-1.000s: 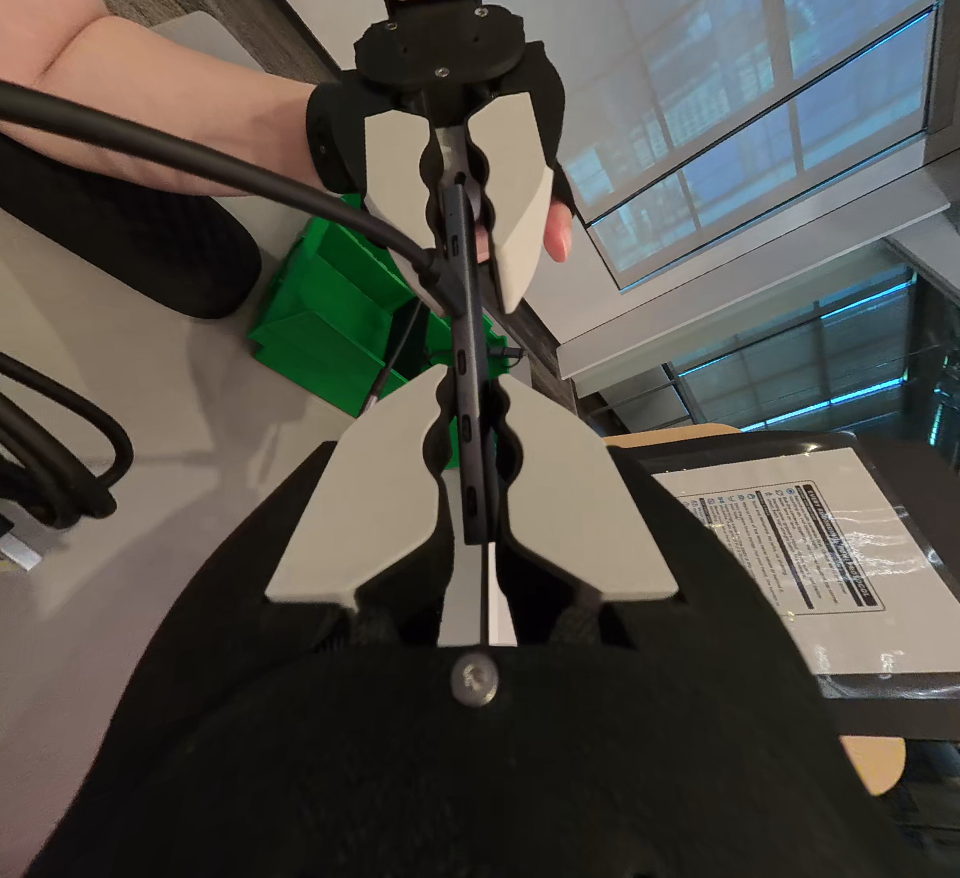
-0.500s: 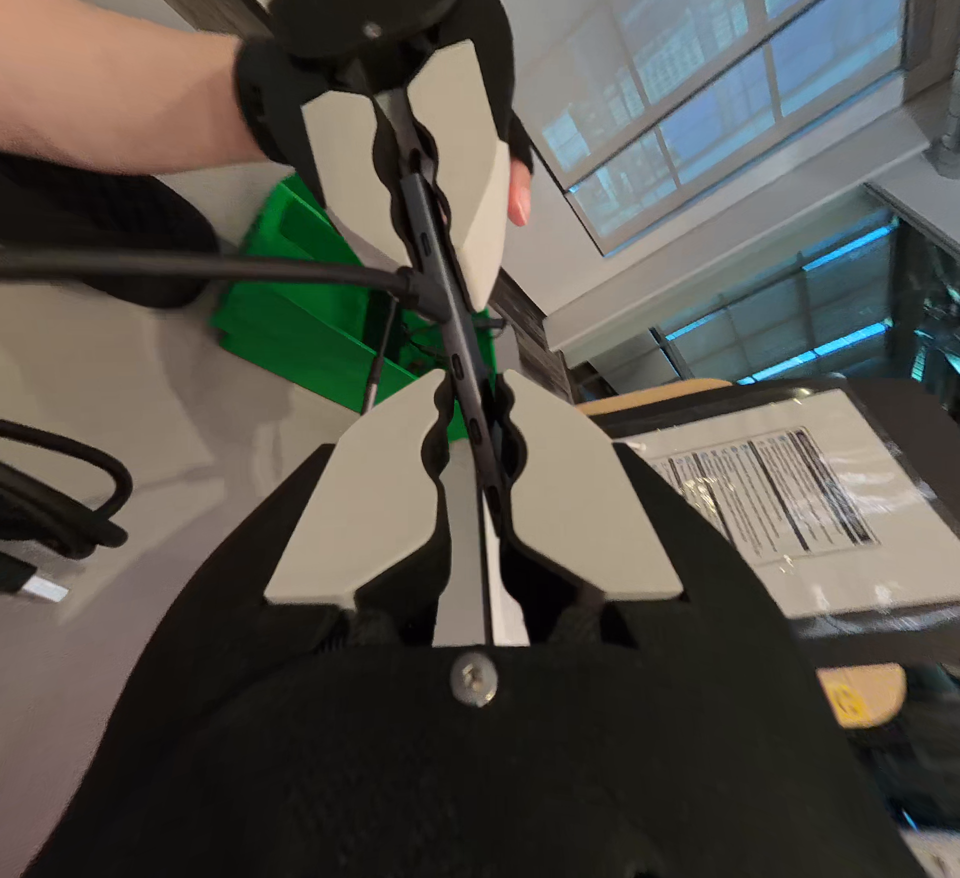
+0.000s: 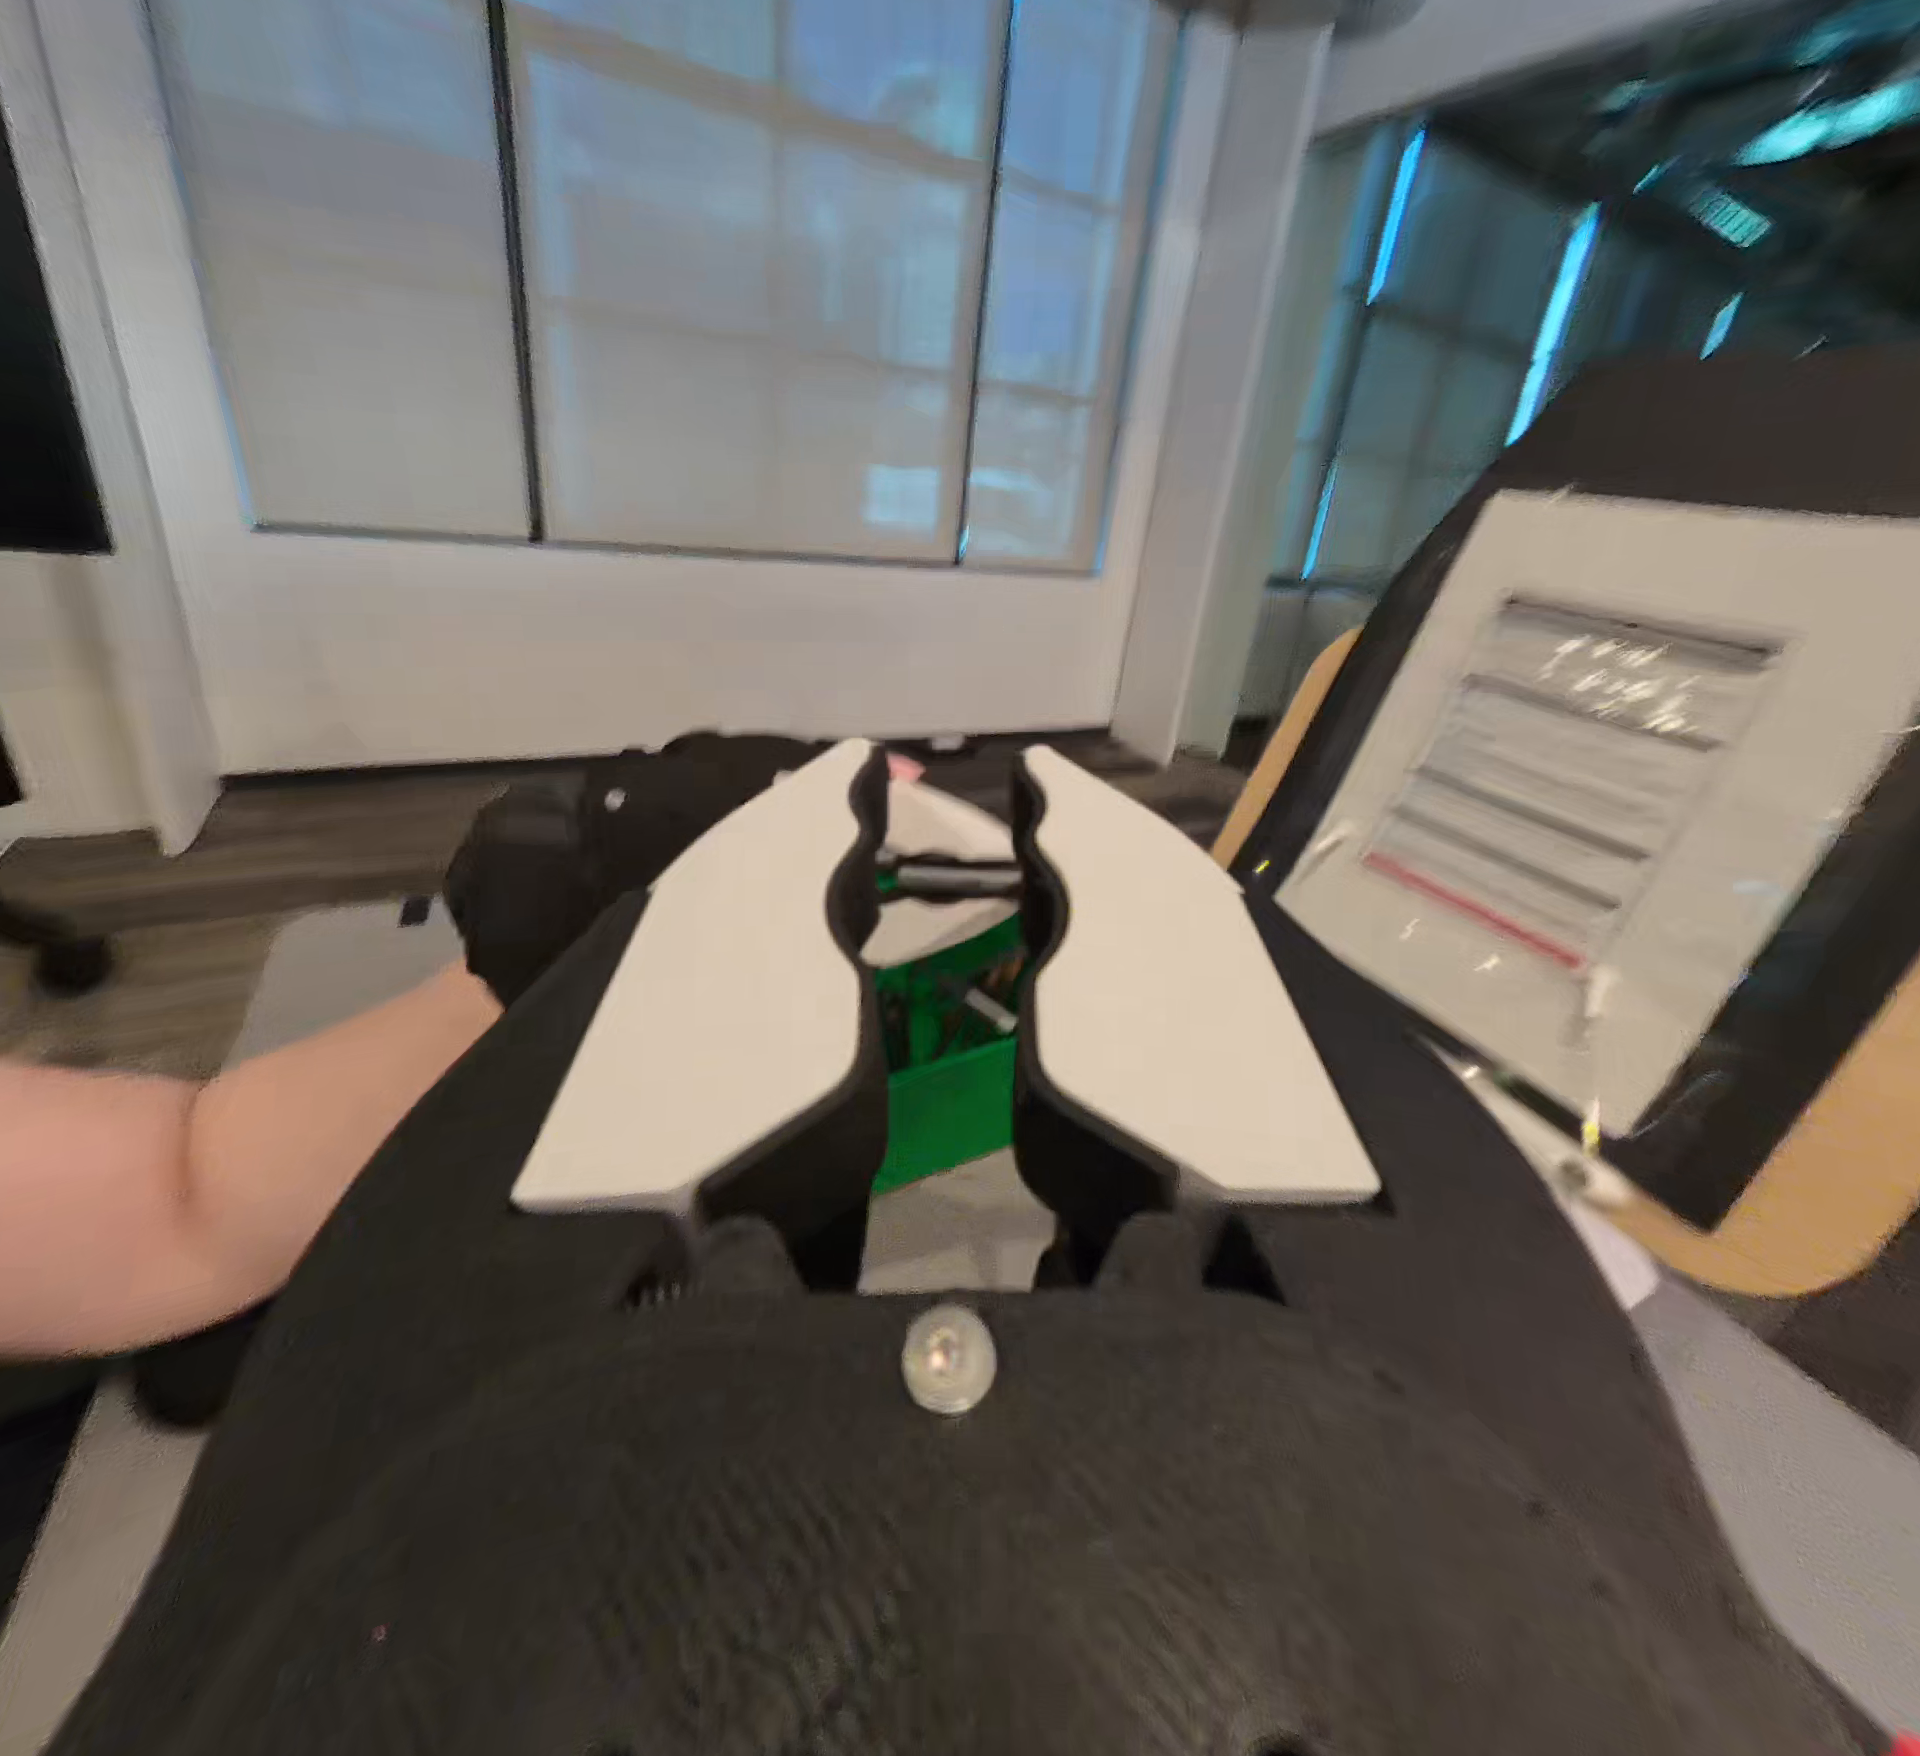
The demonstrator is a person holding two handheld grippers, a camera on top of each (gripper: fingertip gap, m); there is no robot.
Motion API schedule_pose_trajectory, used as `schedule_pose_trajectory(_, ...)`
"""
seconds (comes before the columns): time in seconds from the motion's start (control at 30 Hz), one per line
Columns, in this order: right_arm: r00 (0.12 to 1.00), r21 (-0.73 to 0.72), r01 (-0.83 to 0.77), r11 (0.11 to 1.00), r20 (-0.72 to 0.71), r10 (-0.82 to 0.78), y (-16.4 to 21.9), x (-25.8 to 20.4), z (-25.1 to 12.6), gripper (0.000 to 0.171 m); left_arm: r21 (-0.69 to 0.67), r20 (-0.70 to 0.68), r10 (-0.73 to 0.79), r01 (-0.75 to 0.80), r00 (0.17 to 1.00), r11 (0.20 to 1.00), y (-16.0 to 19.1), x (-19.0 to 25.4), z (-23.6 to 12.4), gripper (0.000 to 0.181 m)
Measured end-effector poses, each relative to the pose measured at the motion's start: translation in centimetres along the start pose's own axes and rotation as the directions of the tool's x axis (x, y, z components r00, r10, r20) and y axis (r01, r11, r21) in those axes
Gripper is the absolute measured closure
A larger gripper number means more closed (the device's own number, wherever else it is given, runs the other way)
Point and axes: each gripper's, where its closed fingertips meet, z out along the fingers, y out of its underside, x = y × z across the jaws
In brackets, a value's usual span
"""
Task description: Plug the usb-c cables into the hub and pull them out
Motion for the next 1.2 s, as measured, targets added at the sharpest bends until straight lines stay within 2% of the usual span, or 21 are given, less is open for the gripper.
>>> schedule_pose_trajectory(0.07,0.999,-0.111,0.045,0.993,0.001,-0.046,2.4,-0.4,1.6,0.141,0.016,0.015,0.008,-0.008,1.000,1.000,-0.3,-0.3,-0.2,0.171)
schedule_pose_trajectory(0.13,0.995,-0.191,0.066,0.979,-0.067,-0.080,4.8,0.9,2.9,0.136,0.032,0.029,0.008,-0.009,1.000,0.999,-0.7,-0.5,-0.4,0.171)
schedule_pose_trajectory(0.2,0.991,-0.222,0.013,0.975,-0.127,-0.042,6.6,2.3,3.8,0.133,0.039,0.055,0.007,-0.009,0.998,0.999,-1.1,-0.7,-0.5,0.171)
schedule_pose_trajectory(0.3,0.994,-0.250,0.018,0.968,-0.104,-0.045,8.5,2.7,4.7,0.131,0.069,0.068,0.025,-0.030,0.997,0.997,-1.8,-0.7,-0.6,0.171)
schedule_pose_trajectory(0.6,0.997,-0.203,-0.020,0.979,-0.082,0.004,9.4,2.5,5.6,0.148,0.059,0.082,0.043,-0.048,0.996,0.997,-2.3,-0.4,-0.4,0.171)
schedule_pose_trajectory(0.83,0.994,-0.197,-0.011,0.980,-0.111,-0.012,9.3,2.6,5.7,0.149,0.075,0.084,0.050,-0.056,0.995,0.996,-2.8,-0.4,-0.6,0.172)
schedule_pose_trajectory(1.2,0.992,-0.170,-0.118,0.978,-0.055,0.110,9.7,2.2,6.0,0.156,0.090,0.059,0.059,-0.064,0.997,0.994,-2.9,0.2,-0.6,0.172)
